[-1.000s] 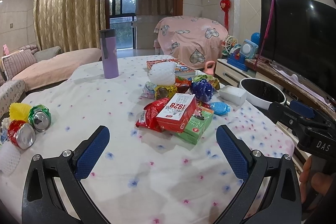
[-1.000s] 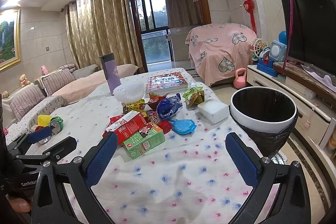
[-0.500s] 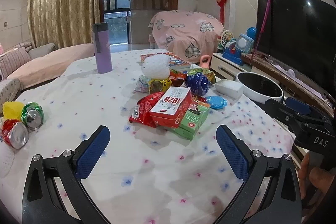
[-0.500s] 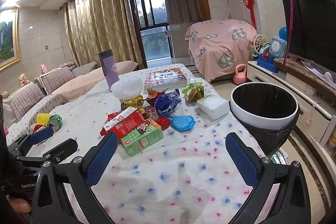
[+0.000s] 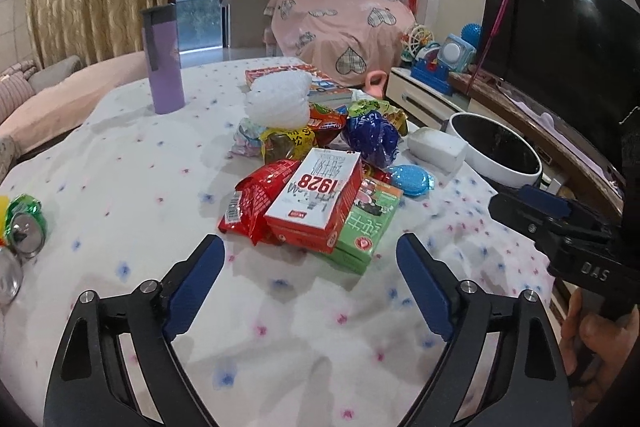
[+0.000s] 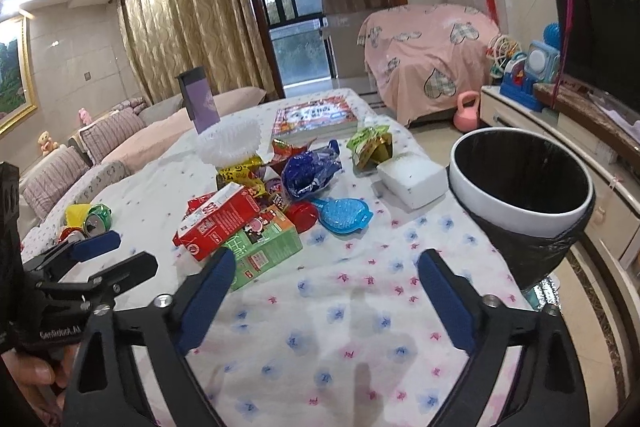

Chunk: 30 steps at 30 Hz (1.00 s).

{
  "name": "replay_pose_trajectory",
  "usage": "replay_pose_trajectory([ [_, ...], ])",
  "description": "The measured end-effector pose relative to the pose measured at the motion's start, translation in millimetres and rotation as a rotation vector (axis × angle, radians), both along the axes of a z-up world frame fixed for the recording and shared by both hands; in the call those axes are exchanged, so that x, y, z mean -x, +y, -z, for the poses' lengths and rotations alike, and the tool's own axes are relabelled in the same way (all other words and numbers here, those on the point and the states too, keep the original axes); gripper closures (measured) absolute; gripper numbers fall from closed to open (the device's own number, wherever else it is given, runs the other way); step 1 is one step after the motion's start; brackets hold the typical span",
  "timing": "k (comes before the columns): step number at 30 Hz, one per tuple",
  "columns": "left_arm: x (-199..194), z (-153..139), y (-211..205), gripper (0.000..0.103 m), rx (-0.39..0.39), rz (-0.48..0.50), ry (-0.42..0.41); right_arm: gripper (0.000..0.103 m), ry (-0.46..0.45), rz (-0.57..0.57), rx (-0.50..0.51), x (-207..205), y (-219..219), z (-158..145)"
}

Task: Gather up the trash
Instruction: 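Grasp the red-and-white milk carton with the left tool while the right tool grasps the blue round lid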

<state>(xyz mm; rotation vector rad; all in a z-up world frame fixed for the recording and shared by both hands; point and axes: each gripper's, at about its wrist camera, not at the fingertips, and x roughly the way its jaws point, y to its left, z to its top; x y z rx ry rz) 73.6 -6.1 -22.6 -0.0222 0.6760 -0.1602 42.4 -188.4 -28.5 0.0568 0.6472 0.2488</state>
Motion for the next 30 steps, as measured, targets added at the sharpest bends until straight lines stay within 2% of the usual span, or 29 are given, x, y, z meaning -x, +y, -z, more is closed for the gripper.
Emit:
replay_pose_trajectory([
  [5,-20,3,2,0.017,-0.013,0.005,0.039,0.037,0.046,-0.022,-0.007,-21,-3,7],
  [11,-43,8,-1,0.018,-0.017,0.013,0.084,0.050,0.113,-0.039,-0.020,-50,-9,18],
  [24,-73,23,-12,0.019,-0.031,0.048,0.162,0.051,0.248,-0.086,0.001,-112,-9,50],
  [25,-73,23,-12,0.021,-0.028,0.050,0.163,0.051,0.263,-0.090,-0.005,-117,-9,53],
  [27,-74,24,-13,0.034,-0.026,0.054,0.165,0.052,0.284,-0.101,-0.016,-122,-9,57],
  [28,-74,24,-13,0.037,-0.024,0.058,0.164,0.052,0.284,-0.104,-0.017,-122,-9,58],
  [30,-73,23,-14,0.042,-0.016,0.065,0.161,0.067,0.280,-0.123,-0.029,-121,-8,55],
])
